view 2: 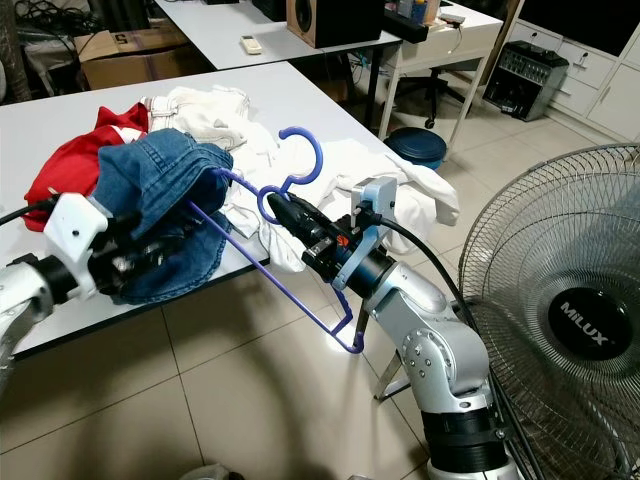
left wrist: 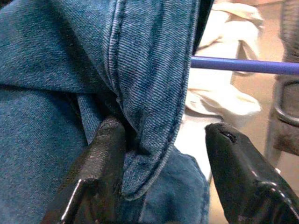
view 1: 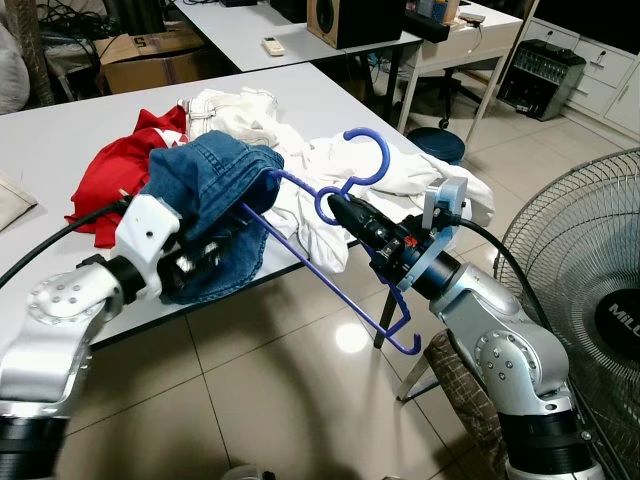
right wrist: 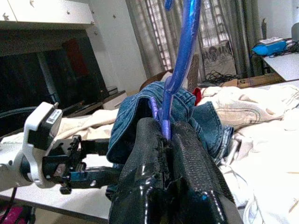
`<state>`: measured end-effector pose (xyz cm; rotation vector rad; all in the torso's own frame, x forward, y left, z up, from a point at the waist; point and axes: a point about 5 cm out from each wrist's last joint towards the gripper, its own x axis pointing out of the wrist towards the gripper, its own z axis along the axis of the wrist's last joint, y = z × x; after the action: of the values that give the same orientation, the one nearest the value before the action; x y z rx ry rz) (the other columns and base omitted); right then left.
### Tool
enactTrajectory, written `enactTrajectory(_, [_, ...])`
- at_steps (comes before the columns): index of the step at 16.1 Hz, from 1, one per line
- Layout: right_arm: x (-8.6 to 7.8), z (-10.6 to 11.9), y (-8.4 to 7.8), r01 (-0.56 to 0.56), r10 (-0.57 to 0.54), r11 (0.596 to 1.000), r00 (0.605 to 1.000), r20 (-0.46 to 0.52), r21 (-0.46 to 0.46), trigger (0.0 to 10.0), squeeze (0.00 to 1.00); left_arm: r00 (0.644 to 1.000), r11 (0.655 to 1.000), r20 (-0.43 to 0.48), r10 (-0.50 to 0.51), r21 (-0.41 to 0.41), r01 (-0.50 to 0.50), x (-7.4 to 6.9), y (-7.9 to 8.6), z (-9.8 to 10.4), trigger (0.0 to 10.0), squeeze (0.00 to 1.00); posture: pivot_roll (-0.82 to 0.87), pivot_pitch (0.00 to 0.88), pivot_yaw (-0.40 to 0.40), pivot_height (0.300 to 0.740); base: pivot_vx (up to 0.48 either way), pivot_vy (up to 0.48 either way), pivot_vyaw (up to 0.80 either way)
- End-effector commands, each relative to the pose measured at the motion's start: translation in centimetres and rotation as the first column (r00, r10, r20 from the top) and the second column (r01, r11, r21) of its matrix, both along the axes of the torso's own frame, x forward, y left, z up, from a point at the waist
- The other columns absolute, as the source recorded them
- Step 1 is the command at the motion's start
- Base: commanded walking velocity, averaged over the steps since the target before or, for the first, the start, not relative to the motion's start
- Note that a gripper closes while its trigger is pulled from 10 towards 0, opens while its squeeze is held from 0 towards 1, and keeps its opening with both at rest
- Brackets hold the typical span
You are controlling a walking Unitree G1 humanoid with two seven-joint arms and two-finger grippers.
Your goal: Hang hanger
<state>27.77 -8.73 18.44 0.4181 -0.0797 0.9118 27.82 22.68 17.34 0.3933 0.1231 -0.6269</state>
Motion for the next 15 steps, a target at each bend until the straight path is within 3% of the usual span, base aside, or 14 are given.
enactTrajectory(1, [0.5, 1.6, -0.6, 0.039, -0.042, 0.998, 0.997, 0.066, 0.044, 10.0, 0.0, 0.999, 1.0, -0.036, 0.013, -0.017, -0.014, 0.1, 0.1, -0.4, 10.0, 1.0, -0.04, 0.0, 0.0, 0.74, 0.0, 0.0, 0.0])
enactTrajectory(4, [0.6, 1.6, -0.4, 0.037, -0.04, 0.998, 0.997, 0.068, 0.047, 10.0, 0.0, 0.998, 0.997, -0.045, 0.053, -0.059, -0.055, 0.6, -0.1, -0.4, 10.0, 1.0, -0.03, 0.0, 0.006, 0.74, 0.0, 0.0, 0.0])
enactTrajectory(8, [0.6, 1.8, -0.7, 0.054, -0.059, 0.997, 0.996, 0.068, 0.061, 10.0, 0.0, 0.984, 0.988, -0.114, 0.134, -0.06, -0.141, -0.4, -0.3, -1.9, 10.0, 1.0, -0.03, 0.0, -0.009, 0.74, 0.0, 0.0, 0.0])
enactTrajectory(15, [0.5, 1.8, -0.6, 0.065, -0.07, 0.995, 0.996, 0.06, 0.079, 10.0, 0.0, 0.981, 0.984, -0.12, 0.151, -0.082, -0.161, -0.5, -1.0, -2.1, 10.0, 1.0, -0.03, 0.001, -0.005, 0.74, 0.0, 0.0, 0.0])
